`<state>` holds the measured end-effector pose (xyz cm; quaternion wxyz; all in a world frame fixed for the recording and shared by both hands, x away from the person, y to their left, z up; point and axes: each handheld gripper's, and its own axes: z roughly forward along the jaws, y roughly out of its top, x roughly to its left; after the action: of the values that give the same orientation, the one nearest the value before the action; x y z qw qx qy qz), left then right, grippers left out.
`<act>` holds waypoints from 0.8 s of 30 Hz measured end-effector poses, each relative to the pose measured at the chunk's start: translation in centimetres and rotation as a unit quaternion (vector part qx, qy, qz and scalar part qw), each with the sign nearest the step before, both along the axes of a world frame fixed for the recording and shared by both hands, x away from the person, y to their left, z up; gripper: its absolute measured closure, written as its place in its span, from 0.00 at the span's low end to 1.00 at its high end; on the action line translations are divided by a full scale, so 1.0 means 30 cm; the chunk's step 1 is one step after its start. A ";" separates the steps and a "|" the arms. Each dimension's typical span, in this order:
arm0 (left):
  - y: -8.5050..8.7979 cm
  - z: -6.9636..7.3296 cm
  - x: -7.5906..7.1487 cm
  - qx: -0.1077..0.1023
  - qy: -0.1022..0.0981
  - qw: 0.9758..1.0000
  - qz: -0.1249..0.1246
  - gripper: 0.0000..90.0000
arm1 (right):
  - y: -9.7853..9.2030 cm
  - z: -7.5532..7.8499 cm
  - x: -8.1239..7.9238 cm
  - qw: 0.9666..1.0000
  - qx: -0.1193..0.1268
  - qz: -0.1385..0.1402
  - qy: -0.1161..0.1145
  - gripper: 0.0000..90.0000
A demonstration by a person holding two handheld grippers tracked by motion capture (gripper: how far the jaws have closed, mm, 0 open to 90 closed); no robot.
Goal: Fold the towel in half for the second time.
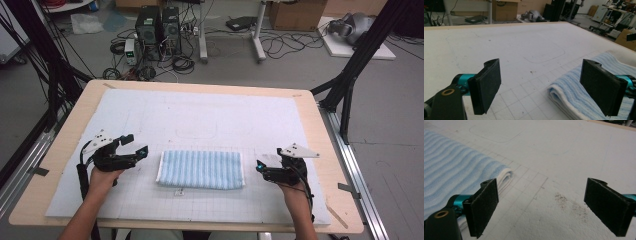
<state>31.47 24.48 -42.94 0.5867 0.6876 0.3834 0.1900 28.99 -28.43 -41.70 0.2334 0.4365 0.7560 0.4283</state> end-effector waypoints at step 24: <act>0.047 -0.005 -0.034 0.008 0.003 1.000 0.019 0.22 | 0.012 0.009 0.008 1.000 0.004 0.000 -0.004 0.13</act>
<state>30.45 25.89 -43.09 0.5761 0.6854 0.3967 0.2026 29.22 -28.07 -41.42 0.2345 0.4354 0.7535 0.4333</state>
